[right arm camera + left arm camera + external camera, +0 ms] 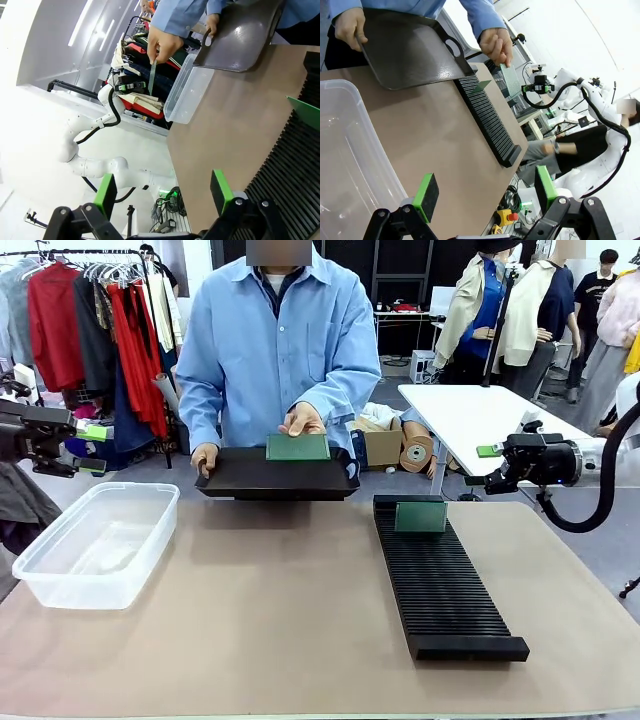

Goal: Sort PCBs into racks and boxes based on the side picked up.
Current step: Pick up the Blank PCB handed by the Human.

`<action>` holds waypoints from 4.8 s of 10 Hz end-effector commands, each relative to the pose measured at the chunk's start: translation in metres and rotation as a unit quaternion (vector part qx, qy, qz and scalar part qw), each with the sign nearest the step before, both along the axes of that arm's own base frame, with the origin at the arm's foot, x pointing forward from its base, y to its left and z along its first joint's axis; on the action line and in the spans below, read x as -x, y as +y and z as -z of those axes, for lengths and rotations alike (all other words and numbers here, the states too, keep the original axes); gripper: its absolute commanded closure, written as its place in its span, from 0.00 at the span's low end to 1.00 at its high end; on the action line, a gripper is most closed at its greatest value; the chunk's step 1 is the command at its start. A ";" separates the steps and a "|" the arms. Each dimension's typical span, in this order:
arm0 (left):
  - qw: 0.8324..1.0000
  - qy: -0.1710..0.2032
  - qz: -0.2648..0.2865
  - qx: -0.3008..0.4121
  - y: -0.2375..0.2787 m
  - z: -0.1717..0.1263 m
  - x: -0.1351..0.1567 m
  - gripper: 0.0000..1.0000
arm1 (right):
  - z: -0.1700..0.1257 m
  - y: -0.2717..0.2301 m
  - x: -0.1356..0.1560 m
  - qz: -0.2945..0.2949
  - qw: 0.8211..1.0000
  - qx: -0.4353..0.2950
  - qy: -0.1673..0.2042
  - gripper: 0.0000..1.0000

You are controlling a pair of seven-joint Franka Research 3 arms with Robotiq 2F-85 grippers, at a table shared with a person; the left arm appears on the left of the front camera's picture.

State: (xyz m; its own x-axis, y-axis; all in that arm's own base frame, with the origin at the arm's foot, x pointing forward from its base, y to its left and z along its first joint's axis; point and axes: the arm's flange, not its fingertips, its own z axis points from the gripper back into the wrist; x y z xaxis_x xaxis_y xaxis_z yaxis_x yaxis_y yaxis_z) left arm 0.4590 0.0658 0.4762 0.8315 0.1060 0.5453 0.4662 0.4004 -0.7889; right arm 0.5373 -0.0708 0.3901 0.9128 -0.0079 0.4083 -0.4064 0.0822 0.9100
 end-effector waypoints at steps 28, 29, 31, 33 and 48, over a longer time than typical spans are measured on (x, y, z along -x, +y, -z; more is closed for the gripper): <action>1.000 -0.001 0.000 0.001 0.000 -0.001 0.000 0.00 | -0.038 0.217 -0.066 -0.030 0.999 0.017 0.005 0.00; 1.000 -0.001 0.000 0.001 0.000 -0.001 0.000 0.00 | -0.038 0.222 -0.069 -0.034 0.999 0.021 0.006 0.00; 1.000 -0.001 0.000 0.001 0.000 -0.001 0.000 0.00 | -0.038 0.232 -0.078 -0.039 0.999 0.018 0.002 0.00; 1.000 -0.001 0.000 0.001 0.000 -0.001 0.000 0.00 | -0.034 0.243 -0.085 -0.050 0.999 0.014 0.001 0.00; 1.000 -0.001 0.000 0.001 0.000 -0.001 0.000 0.00 | -0.021 0.258 -0.104 -0.050 0.998 -0.024 0.009 0.59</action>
State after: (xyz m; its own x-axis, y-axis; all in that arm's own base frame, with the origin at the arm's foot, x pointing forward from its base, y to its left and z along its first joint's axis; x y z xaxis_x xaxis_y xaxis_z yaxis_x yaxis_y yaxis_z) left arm 0.4590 0.0658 0.4762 0.8316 0.1059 0.5452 0.4662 0.4004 -0.7889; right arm 0.6349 0.1851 0.4074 0.9020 0.0917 0.4218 -0.4238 0.0020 0.9058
